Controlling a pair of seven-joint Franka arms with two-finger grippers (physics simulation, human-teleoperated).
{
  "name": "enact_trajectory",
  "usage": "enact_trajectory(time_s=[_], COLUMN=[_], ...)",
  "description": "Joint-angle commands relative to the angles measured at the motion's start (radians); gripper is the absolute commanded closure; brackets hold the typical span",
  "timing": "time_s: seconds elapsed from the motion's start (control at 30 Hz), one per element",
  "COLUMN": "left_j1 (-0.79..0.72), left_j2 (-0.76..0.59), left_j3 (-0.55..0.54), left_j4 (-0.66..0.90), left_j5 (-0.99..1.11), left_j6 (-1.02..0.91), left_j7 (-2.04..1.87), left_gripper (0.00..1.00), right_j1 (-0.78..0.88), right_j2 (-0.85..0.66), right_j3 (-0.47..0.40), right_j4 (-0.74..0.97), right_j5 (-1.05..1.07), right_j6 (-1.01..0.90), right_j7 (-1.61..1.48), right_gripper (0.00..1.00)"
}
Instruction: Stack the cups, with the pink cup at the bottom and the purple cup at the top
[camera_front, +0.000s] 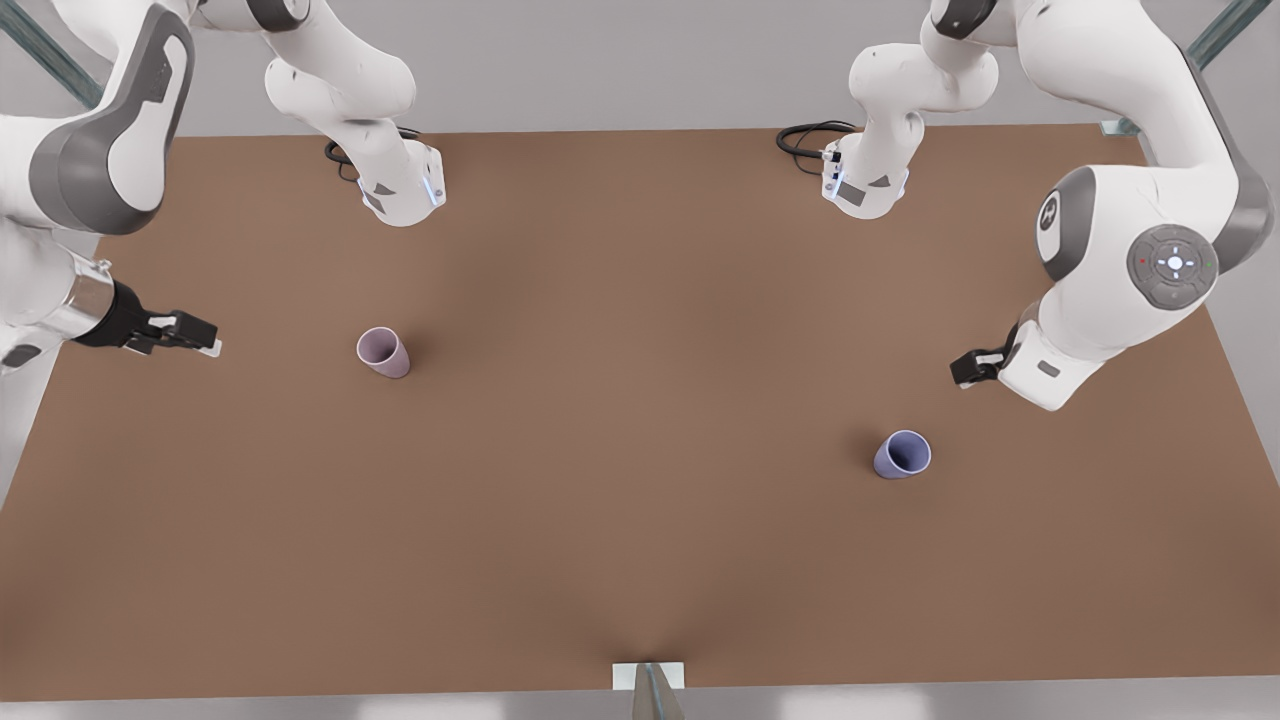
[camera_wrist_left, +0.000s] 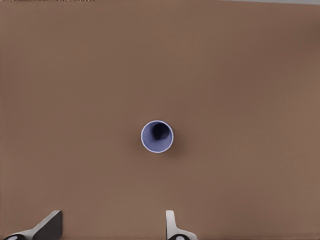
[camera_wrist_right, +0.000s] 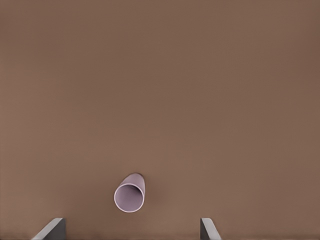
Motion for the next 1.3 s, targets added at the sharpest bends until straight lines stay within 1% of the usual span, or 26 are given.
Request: enact_trajectory(time_s=[0.0, 0.03, 0.07, 0.17, 0.23, 0.33, 0.43, 0.53, 0.77, 1.1, 1.27], left_j1=[0.0, 0.0, 0.0, 0.0, 0.0, 0.0, 0.0, 0.0, 0.0, 0.003, 0.003], left_j2=[0.0, 0.0, 0.0, 0.0, 0.0, 0.001, 0.007, 0.015, 0.03, 0.038, 0.046], left_j3=[0.0, 0.0, 0.0, 0.0, 0.0, 0.0, 0.0, 0.0, 0.001, 0.007, 0.014], left_j4=[0.0, 0.0, 0.0, -0.001, -0.003, -0.006, -0.006, -0.009, -0.009, -0.01, -0.01], left_j5=[0.012, 0.015, 0.015, 0.01, 0.007, 0.004, 0.004, 0.004, 0.004, 0.004, 0.004], left_j6=[0.002, 0.0, 0.002, 0.0, 0.0, 0.002, 0.011, 0.011, 0.025, 0.035, 0.043], left_j7=[0.255, 0.255, 0.255, 0.254, 0.254, 0.254, 0.254, 0.254, 0.254, 0.255, 0.255], left_gripper=[0.0, 0.0, 0.0, 0.0, 0.0, 0.0, 0.0, 0.0, 0.0, 0.0, 0.0], right_j1=[-0.014, -0.014, -0.012, 0.002, 0.003, 0.003, 0.005, 0.003, -0.012, -0.007, -0.009], right_j2=[-0.02, -0.02, -0.021, -0.055, -0.055, -0.07, -0.118, -0.098, -0.035, -0.047, -0.046], right_j3=[0.027, 0.03, 0.036, 0.043, 0.078, 0.104, 0.116, 0.119, 0.112, 0.112, 0.109], right_j4=[-0.058, -0.059, -0.098, -0.26, -0.305, -0.513, -0.665, -0.751, -0.773, -0.908, -0.981], right_j5=[-0.003, -0.004, 0.002, 0.008, 0.022, 0.022, 0.022, 0.022, 0.02, 0.014, 0.014], right_j6=[0.098, 0.1, 0.1, 0.197, 0.201, 0.378, 0.489, 0.589, 0.629, 0.66, 0.746], right_j7=[-0.026, -0.026, -0.077, -0.126, -0.152, -0.155, -0.163, -0.201, -0.287, -0.321, -0.361], right_gripper=[0.0, 0.0, 0.0, 0.0, 0.0, 0.0, 0.0, 0.0, 0.0, 0.0, 0.0])
